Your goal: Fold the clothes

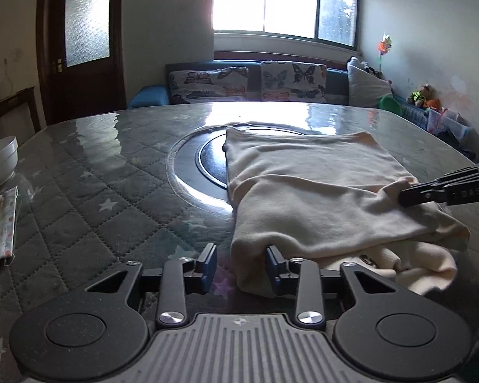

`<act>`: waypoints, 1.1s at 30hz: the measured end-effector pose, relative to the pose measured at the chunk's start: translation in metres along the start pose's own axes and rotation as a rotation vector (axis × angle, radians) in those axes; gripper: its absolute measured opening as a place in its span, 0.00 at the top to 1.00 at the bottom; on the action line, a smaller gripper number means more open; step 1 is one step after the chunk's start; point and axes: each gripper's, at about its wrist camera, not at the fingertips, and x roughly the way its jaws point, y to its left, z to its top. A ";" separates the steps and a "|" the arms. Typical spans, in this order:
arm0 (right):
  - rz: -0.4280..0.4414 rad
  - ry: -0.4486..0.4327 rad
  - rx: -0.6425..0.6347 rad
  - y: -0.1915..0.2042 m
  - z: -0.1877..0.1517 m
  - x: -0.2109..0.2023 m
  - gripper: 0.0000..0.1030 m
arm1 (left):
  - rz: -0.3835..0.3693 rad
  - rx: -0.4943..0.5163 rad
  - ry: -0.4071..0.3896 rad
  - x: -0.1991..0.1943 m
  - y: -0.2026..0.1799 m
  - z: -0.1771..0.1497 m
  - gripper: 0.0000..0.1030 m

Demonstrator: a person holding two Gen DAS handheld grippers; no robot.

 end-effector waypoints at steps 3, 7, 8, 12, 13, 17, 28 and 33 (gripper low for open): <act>-0.003 -0.040 -0.035 0.006 0.008 -0.012 0.93 | 0.035 0.031 -0.012 -0.003 -0.001 0.000 0.69; -0.002 -0.092 -0.081 0.015 0.023 -0.029 0.94 | 0.070 0.056 -0.015 -0.007 0.001 -0.002 0.70; -0.003 -0.101 -0.087 0.016 0.026 -0.032 0.94 | 0.070 0.059 -0.014 -0.007 0.000 -0.002 0.70; -0.011 -0.132 -0.095 0.021 0.034 -0.048 0.94 | 0.052 0.064 -0.013 -0.008 -0.002 -0.004 0.69; -0.013 -0.134 -0.097 0.021 0.033 -0.049 0.94 | 0.044 0.063 -0.013 -0.009 -0.003 -0.004 0.69; -0.018 -0.133 -0.093 0.020 0.034 -0.052 0.94 | 0.029 0.103 -0.016 -0.007 -0.011 -0.005 0.69; -0.052 -0.061 0.017 0.001 0.018 -0.035 0.94 | 0.066 0.094 0.019 -0.001 0.004 -0.011 0.79; -0.088 -0.010 0.014 -0.004 0.005 -0.022 0.90 | 0.085 0.092 0.013 -0.008 0.010 -0.004 0.79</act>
